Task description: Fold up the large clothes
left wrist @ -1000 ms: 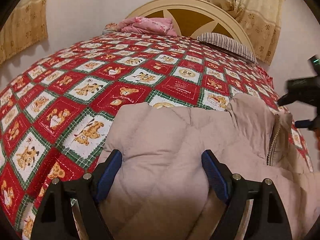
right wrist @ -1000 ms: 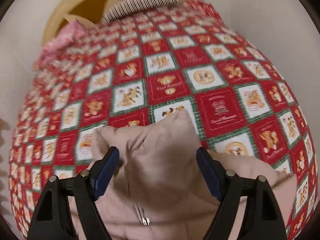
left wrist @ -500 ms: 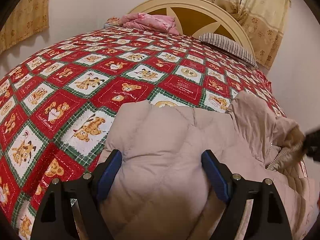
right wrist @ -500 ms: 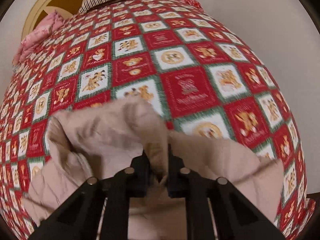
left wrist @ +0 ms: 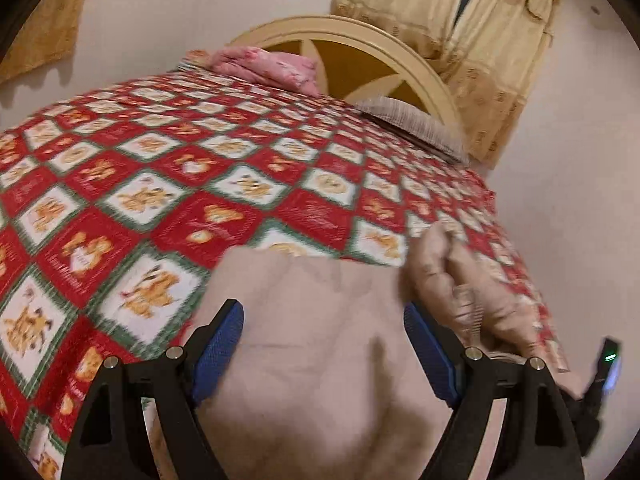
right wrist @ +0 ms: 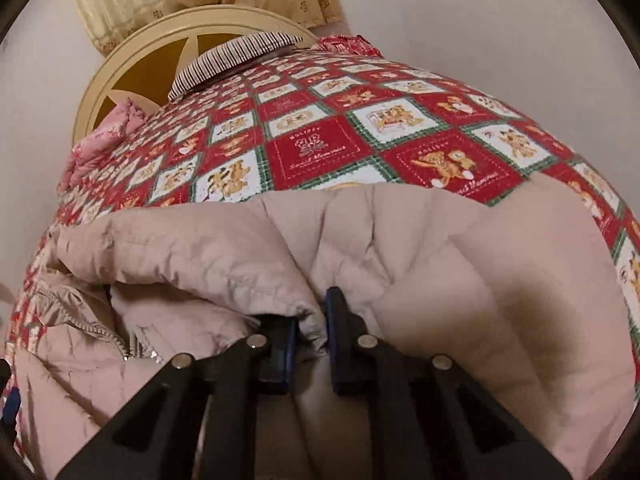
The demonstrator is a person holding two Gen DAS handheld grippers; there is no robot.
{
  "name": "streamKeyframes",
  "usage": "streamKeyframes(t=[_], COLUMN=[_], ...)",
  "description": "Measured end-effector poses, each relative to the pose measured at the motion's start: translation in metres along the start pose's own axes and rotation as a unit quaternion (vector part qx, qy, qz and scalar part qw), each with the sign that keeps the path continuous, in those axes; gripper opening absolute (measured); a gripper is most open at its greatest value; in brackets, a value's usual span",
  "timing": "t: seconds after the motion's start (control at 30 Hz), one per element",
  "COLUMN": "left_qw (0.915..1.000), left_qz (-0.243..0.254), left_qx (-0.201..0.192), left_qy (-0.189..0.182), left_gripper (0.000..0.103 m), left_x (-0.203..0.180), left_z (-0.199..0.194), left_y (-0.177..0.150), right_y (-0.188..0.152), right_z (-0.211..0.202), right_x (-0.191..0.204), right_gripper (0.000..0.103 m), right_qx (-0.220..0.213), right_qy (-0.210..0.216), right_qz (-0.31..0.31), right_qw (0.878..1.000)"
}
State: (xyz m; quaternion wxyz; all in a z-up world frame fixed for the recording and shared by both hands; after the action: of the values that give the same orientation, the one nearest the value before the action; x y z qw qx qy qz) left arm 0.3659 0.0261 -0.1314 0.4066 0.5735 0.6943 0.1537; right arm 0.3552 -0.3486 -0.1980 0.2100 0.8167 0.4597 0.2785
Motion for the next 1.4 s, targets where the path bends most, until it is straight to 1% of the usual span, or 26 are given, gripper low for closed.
streamKeyframes(t=[0.03, 0.1, 0.13, 0.2, 0.23, 0.27, 0.33, 0.4, 0.43, 0.47, 0.5, 0.53, 0.57, 0.67, 0.73, 0.87, 0.97, 1.07, 1.1, 1.13, 1.2, 1.23, 1.27, 1.3, 1.37, 1.4], left_qw=[0.9998, 0.9994, 0.9989, 0.9953, 0.9911, 0.9887, 0.9797, 0.9754, 0.9773, 0.9799, 0.9783, 0.9745, 0.9738, 0.9828, 0.9854, 0.9903, 0.9939, 0.9947, 0.9945, 0.9944, 0.9943, 0.9944, 0.9944, 0.9944, 0.9942, 0.9942], left_qz=[0.010, 0.028, 0.031, 0.008, -0.022, -0.034, -0.063, -0.064, -0.055, -0.037, -0.024, -0.018, -0.014, 0.012, 0.009, 0.014, 0.044, 0.036, 0.027, 0.021, 0.020, 0.022, 0.023, 0.023, 0.021, 0.021], left_qx=[0.000, -0.002, 0.013, 0.068, 0.103, 0.121, 0.178, 0.204, 0.199, 0.191, 0.198, 0.210, 0.211, 0.171, 0.160, 0.134, 0.101, 0.094, 0.096, 0.097, 0.097, 0.097, 0.097, 0.097, 0.098, 0.098], left_qy=[-0.018, -0.022, -0.033, -0.068, -0.081, -0.081, -0.068, -0.055, -0.046, -0.042, -0.057, -0.077, -0.084, -0.069, -0.057, -0.032, -0.010, -0.021, -0.031, -0.037, -0.038, -0.036, -0.035, -0.036, -0.038, -0.038], left_gripper=[0.083, 0.083, 0.083, 0.083, 0.083, 0.083, 0.083, 0.083, 0.075, 0.051, 0.033, 0.012, 0.011, 0.011, 0.011, 0.009, 0.009, 0.009, 0.009, 0.009, 0.009, 0.009, 0.009, 0.009, 0.009, 0.009], left_x=[-0.009, -0.024, -0.033, -0.041, -0.044, -0.044, -0.047, -0.052, -0.055, -0.061, -0.068, -0.073, -0.076, -0.081, -0.075, -0.060, -0.067, -0.061, -0.054, -0.051, -0.051, -0.051, -0.052, -0.051, -0.051, -0.051], left_z=[-0.002, 0.000, 0.009, 0.035, 0.057, 0.069, 0.104, 0.125, 0.126, 0.125, 0.124, 0.122, 0.116, 0.085, 0.076, 0.083, 0.081, 0.082, 0.082, 0.083, 0.084, 0.084, 0.084, 0.083, 0.083, 0.083], left_y=[0.008, 0.021, 0.030, 0.041, 0.045, 0.044, 0.037, 0.026, 0.022, 0.017, 0.012, 0.006, 0.002, -0.008, -0.019, -0.038, -0.044, -0.043, -0.044, -0.043, -0.042, -0.042, -0.042, -0.043, -0.043, -0.043], right_y=[0.000, 0.003, 0.004, 0.001, 0.000, -0.001, -0.003, -0.003, -0.003, -0.003, -0.003, -0.004, -0.004, -0.004, -0.004, -0.003, -0.003, -0.003, -0.004, -0.003, 0.002, 0.006, 0.013, 0.021, 0.040, 0.052], right_z=[0.000, 0.002, 0.002, 0.001, 0.001, 0.002, 0.000, 0.001, 0.001, 0.001, 0.001, 0.001, 0.001, 0.001, 0.000, 0.000, 0.000, -0.006, -0.014, -0.026, -0.059, -0.073, -0.089, -0.095, -0.092, -0.083], right_x=[-0.001, -0.003, -0.004, -0.007, -0.007, -0.008, -0.010, -0.011, -0.011, -0.012, -0.012, -0.012, -0.012, -0.014, -0.014, -0.014, -0.013, -0.015, -0.016, -0.019, -0.020, -0.019, -0.013, -0.006, 0.017, 0.032], right_gripper=[0.013, 0.014, 0.014, 0.015, 0.015, 0.015, 0.015, 0.015, 0.015, 0.015, 0.015, 0.015, 0.015, 0.015, 0.015, 0.015, 0.017, 0.022, 0.030, 0.044, 0.060, 0.062, 0.062, 0.062, 0.057, 0.050], right_qx=[0.000, -0.002, -0.003, -0.004, -0.004, -0.004, -0.005, -0.005, -0.005, -0.005, -0.005, -0.006, -0.006, -0.006, -0.005, -0.005, -0.005, -0.014, -0.028, -0.053, -0.117, -0.146, -0.175, -0.181, -0.161, -0.138], right_qy=[0.005, 0.016, 0.021, 0.029, 0.033, 0.037, 0.041, 0.046, 0.048, 0.050, 0.052, 0.053, 0.055, 0.058, 0.059, 0.058, 0.058, 0.062, 0.064, 0.067, 0.064, 0.064, 0.059, 0.055, 0.073, 0.088], right_qz=[0.003, 0.008, 0.010, 0.014, 0.017, 0.019, 0.021, 0.024, 0.025, 0.027, 0.028, 0.029, 0.030, 0.033, 0.034, 0.033, 0.032, 0.040, 0.047, 0.054, 0.065, 0.066, 0.060, 0.049, 0.020, 0.003], right_qw=[1.000, 1.000, 1.000, 0.999, 0.999, 0.999, 0.999, 0.999, 0.999, 0.998, 0.998, 0.998, 0.998, 0.998, 0.998, 0.998, 0.998, 0.997, 0.996, 0.995, 0.989, 0.985, 0.981, 0.981, 0.984, 0.987])
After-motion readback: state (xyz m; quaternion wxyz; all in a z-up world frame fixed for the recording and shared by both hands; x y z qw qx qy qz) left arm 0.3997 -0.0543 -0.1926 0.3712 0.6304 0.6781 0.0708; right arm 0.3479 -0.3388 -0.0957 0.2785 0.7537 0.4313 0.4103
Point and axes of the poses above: each gripper's, at about its wrist camera, not at the fingertips, and z roughly the way its jaws point, x to its left, y to its top, the point moved 3 cm from there along z, roughly the way its jaws point, and after that the axes turned 4 degrees about x, right-handed, at the moved point
